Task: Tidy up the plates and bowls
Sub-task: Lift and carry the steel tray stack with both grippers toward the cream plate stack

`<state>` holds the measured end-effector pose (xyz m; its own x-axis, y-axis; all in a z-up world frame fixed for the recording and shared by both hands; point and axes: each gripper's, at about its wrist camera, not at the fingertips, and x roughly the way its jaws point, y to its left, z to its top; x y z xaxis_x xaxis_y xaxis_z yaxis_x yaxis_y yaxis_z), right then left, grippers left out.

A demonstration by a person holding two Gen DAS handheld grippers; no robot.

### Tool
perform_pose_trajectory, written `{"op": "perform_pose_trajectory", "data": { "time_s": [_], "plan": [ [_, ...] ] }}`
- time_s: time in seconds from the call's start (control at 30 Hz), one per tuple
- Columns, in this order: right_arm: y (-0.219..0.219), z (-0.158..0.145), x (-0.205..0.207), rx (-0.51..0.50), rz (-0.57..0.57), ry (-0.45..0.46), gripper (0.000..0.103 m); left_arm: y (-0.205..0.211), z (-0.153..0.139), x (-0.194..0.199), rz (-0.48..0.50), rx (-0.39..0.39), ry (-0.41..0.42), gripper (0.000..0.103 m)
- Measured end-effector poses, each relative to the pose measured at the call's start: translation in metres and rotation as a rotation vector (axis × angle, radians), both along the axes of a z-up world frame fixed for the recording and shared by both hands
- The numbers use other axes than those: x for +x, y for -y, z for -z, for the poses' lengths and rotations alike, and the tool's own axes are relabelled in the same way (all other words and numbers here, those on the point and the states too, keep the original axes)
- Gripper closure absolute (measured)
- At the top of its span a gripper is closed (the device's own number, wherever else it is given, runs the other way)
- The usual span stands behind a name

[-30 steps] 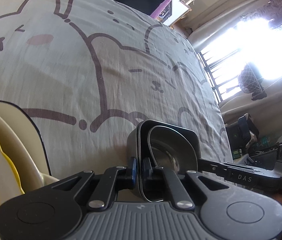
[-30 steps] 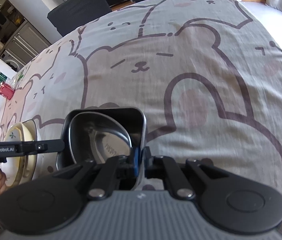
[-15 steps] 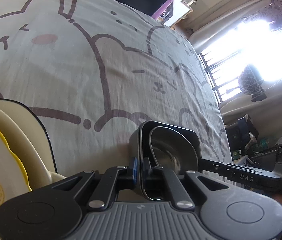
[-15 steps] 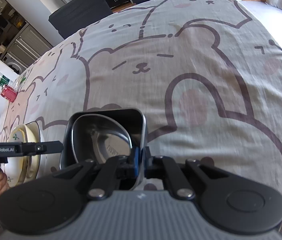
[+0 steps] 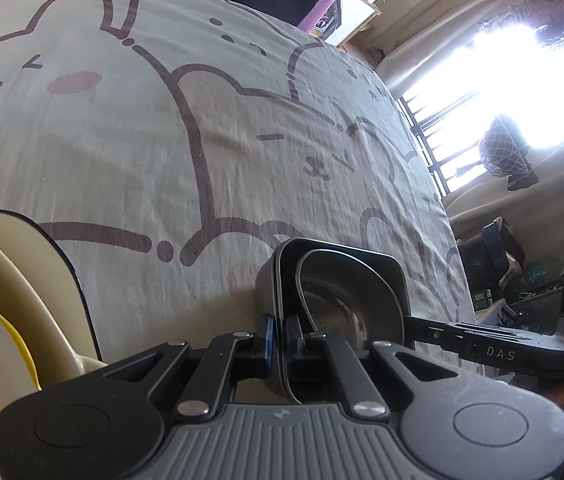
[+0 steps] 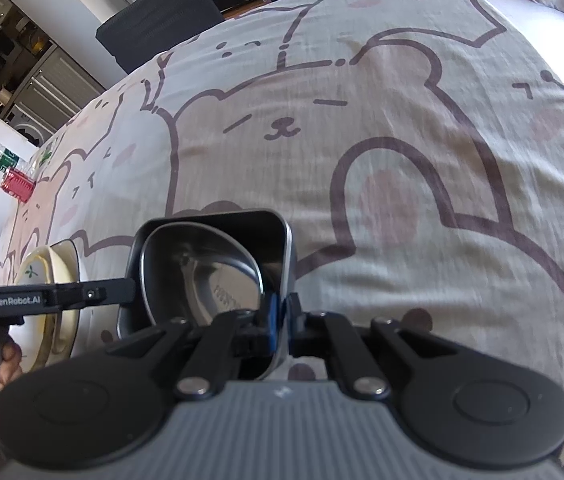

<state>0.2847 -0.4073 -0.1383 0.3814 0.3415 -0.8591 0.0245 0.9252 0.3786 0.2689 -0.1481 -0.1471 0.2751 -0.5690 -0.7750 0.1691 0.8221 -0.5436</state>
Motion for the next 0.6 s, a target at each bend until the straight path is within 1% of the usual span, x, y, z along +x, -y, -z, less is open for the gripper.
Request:
{"op": "perform_pose_trajectory", "data": {
  "time_s": [0.2, 0.43, 0.6],
  "plan": [
    [0.003, -0.004, -0.003, 0.017, 0.017, 0.018, 0.097, -0.002, -0.004, 0.000, -0.004, -0.041, 0.002, 0.097],
    [0.012, -0.020, -0.014, 0.065, 0.060, 0.092, 0.097, -0.008, -0.021, 0.000, -0.013, -0.081, 0.039, 0.097],
    [0.012, -0.039, -0.020, 0.116, 0.075, 0.177, 0.097, -0.025, -0.039, 0.000, -0.041, -0.121, 0.078, 0.097]
  ]
}}
